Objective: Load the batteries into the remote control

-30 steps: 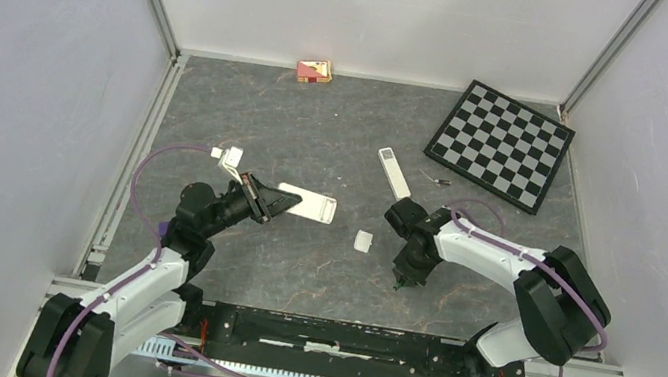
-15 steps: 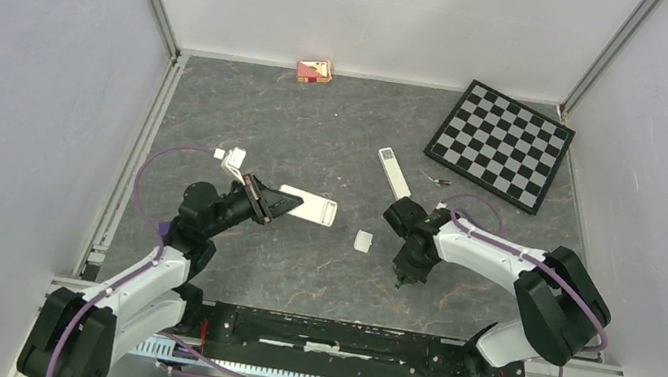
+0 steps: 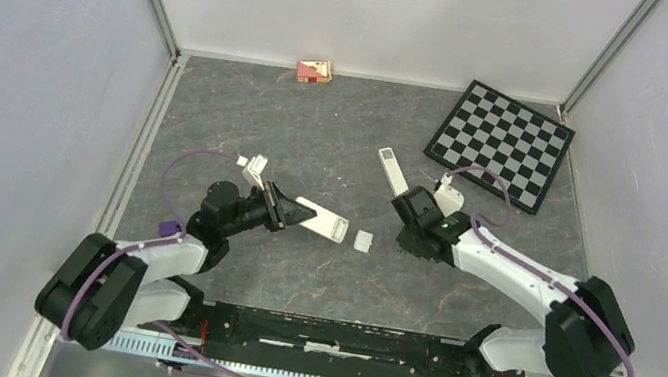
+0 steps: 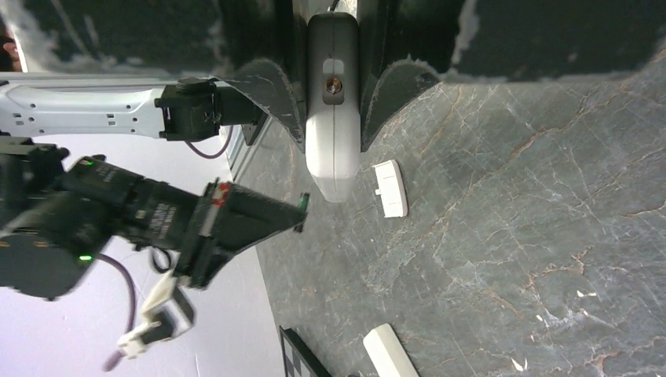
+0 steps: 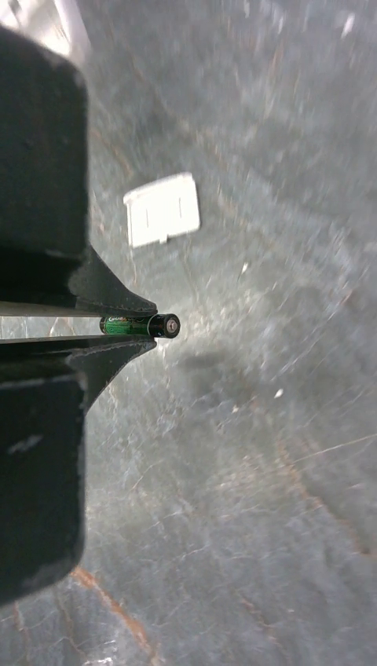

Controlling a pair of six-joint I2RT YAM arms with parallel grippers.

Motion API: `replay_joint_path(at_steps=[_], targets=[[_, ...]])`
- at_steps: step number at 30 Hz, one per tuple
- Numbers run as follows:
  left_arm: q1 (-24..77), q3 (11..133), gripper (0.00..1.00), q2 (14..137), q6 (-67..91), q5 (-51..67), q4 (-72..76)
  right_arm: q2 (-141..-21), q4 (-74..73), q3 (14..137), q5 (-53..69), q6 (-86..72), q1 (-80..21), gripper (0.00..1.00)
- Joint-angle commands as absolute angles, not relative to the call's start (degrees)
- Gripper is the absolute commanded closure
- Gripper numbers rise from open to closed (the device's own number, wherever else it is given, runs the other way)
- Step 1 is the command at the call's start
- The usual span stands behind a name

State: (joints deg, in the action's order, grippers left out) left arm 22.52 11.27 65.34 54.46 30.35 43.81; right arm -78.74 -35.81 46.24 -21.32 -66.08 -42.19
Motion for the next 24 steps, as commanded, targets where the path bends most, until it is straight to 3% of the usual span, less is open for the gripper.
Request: replay_joint_path(at_steps=[1, 11, 24], targets=[[23.28, 11.69, 0.98, 70.89, 60.09, 30.17, 58.01, -72.35, -28.83, 48.51, -26.96, -61.69, -41.99, 1.0], [25.27, 13.47, 0.98, 85.94, 70.55, 32.87, 88.24, -66.36, -12.85, 49.05, -16.93, -48.21, -42.01, 1.0], [27.95, 17.65, 0.98, 83.97, 73.91, 25.34, 84.56, -61.64, -5.86, 51.47, -8.13, -41.69, -42.09, 1.0]])
